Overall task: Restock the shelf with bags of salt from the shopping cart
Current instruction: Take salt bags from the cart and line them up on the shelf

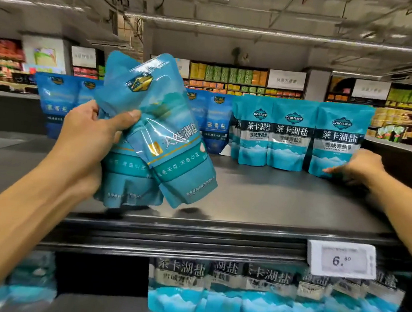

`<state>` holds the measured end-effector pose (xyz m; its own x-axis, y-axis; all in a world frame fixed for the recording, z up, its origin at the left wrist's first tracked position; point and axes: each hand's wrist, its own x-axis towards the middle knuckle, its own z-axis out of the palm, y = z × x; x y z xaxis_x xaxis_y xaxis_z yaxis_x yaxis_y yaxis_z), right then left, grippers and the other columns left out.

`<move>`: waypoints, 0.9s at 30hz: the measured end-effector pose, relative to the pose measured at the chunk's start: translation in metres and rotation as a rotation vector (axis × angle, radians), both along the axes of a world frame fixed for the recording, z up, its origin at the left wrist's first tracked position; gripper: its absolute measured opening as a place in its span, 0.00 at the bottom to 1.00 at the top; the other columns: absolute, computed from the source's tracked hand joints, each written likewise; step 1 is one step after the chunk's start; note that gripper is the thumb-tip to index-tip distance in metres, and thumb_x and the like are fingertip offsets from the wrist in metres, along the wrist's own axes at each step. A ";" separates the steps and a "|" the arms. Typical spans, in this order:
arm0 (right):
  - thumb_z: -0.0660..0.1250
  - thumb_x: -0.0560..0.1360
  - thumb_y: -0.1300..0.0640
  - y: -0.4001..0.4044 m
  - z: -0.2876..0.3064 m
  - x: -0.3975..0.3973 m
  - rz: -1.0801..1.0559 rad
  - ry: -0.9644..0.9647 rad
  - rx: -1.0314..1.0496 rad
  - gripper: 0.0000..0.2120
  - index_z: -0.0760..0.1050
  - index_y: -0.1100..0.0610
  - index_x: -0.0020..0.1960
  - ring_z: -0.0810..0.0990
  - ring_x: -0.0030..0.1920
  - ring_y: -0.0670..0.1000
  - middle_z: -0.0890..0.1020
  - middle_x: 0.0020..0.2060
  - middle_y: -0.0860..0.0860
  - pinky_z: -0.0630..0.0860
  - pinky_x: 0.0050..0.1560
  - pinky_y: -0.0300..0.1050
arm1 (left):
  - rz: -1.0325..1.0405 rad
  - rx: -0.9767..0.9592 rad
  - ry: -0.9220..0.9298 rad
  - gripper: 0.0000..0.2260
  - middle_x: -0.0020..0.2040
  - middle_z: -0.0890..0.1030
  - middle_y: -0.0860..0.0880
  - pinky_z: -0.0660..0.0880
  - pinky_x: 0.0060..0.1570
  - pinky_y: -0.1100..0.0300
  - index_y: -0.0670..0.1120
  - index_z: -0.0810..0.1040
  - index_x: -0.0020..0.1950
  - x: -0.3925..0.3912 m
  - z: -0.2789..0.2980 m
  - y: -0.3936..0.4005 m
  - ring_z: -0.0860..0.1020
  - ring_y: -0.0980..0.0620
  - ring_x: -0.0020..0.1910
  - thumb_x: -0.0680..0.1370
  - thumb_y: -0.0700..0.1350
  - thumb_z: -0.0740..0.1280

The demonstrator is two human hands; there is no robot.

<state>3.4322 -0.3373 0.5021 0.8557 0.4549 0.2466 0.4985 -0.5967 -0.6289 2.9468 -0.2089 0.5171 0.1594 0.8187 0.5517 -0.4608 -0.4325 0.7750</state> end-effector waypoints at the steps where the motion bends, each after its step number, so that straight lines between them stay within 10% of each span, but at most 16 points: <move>1: 0.82 0.64 0.51 -0.003 0.007 -0.014 0.002 -0.047 -0.021 0.25 0.77 0.62 0.54 0.83 0.41 0.60 0.83 0.49 0.62 0.82 0.39 0.53 | 0.004 -0.005 0.001 0.08 0.46 0.87 0.53 0.79 0.37 0.66 0.47 0.82 0.51 -0.004 0.001 -0.004 0.85 0.56 0.43 0.75 0.37 0.71; 5: 0.72 0.74 0.45 -0.019 0.043 -0.110 0.153 -0.379 0.268 0.17 0.77 0.59 0.48 0.81 0.39 0.56 0.84 0.46 0.60 0.79 0.40 0.50 | -0.022 -0.004 0.014 0.09 0.47 0.87 0.51 0.80 0.40 0.64 0.46 0.81 0.52 -0.021 0.006 -0.018 0.85 0.54 0.45 0.75 0.36 0.70; 9: 0.70 0.71 0.38 -0.046 0.037 -0.273 0.813 -0.212 0.693 0.17 0.78 0.49 0.50 0.86 0.43 0.50 0.85 0.42 0.51 0.82 0.40 0.44 | -0.083 -0.019 0.046 0.10 0.50 0.86 0.49 0.80 0.43 0.61 0.45 0.81 0.56 -0.051 0.007 -0.037 0.85 0.52 0.47 0.75 0.37 0.70; 12: 0.73 0.66 0.35 -0.053 0.007 -0.372 1.048 0.027 0.590 0.26 0.78 0.50 0.56 0.85 0.47 0.45 0.86 0.47 0.46 0.81 0.45 0.39 | -0.135 -0.035 0.063 0.11 0.50 0.86 0.48 0.81 0.42 0.60 0.44 0.81 0.56 -0.076 -0.003 -0.056 0.85 0.51 0.47 0.75 0.36 0.70; 17: 0.80 0.65 0.58 -0.041 -0.045 -0.441 1.322 0.647 0.516 0.14 0.84 0.56 0.50 0.86 0.45 0.53 0.87 0.48 0.55 0.81 0.42 0.44 | -0.163 -0.099 0.061 0.19 0.52 0.86 0.45 0.82 0.45 0.54 0.41 0.80 0.58 -0.124 -0.044 -0.076 0.85 0.46 0.48 0.67 0.39 0.73; 27: 0.80 0.61 0.56 -0.031 -0.179 -0.507 1.215 1.070 0.244 0.23 0.84 0.59 0.54 0.84 0.52 0.55 0.85 0.53 0.59 0.79 0.53 0.48 | 0.072 -0.438 0.192 0.14 0.44 0.87 0.43 0.81 0.35 0.58 0.41 0.85 0.48 -0.212 -0.203 -0.083 0.85 0.48 0.40 0.64 0.43 0.76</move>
